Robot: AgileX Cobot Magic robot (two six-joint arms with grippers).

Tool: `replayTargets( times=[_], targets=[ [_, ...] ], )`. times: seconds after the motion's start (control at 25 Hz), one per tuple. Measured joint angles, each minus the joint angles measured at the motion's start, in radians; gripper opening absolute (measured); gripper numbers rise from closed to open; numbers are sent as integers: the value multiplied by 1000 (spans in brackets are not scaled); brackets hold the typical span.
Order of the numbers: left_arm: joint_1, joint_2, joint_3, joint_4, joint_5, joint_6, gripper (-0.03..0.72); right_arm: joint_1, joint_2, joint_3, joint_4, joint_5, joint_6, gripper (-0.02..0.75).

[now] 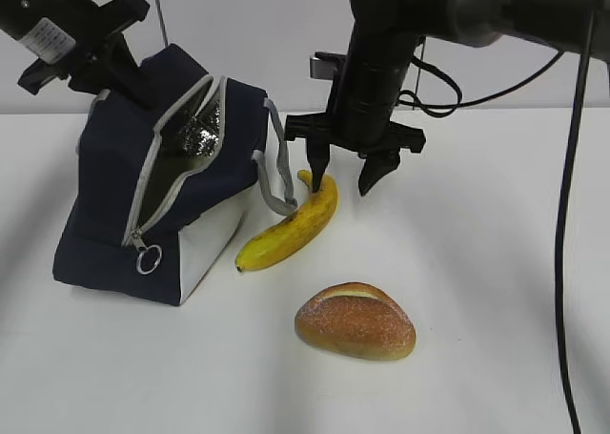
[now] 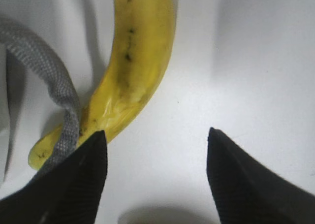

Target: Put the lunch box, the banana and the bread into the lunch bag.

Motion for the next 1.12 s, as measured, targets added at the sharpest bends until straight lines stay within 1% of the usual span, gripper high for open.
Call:
replayTargets(
  times=[0.16, 0.24, 0.56, 0.8, 1.12],
  targets=[
    [0, 0, 0, 0, 0, 0, -3, -48, 19, 2, 80, -28, 1, 470],
    [0, 0, 0, 0, 0, 0, -3, -62, 19, 2, 96, -50, 5, 470],
    [0, 0, 0, 0, 0, 0, -3, -64, 21, 2, 128, -122, -13, 473],
    [0, 0, 0, 0, 1, 0, -3, -64, 21, 2, 135, -148, -37, 574],
    [0, 0, 0, 0, 1, 0, -3, -64, 21, 2, 135, -174, -39, 583]
  ],
)
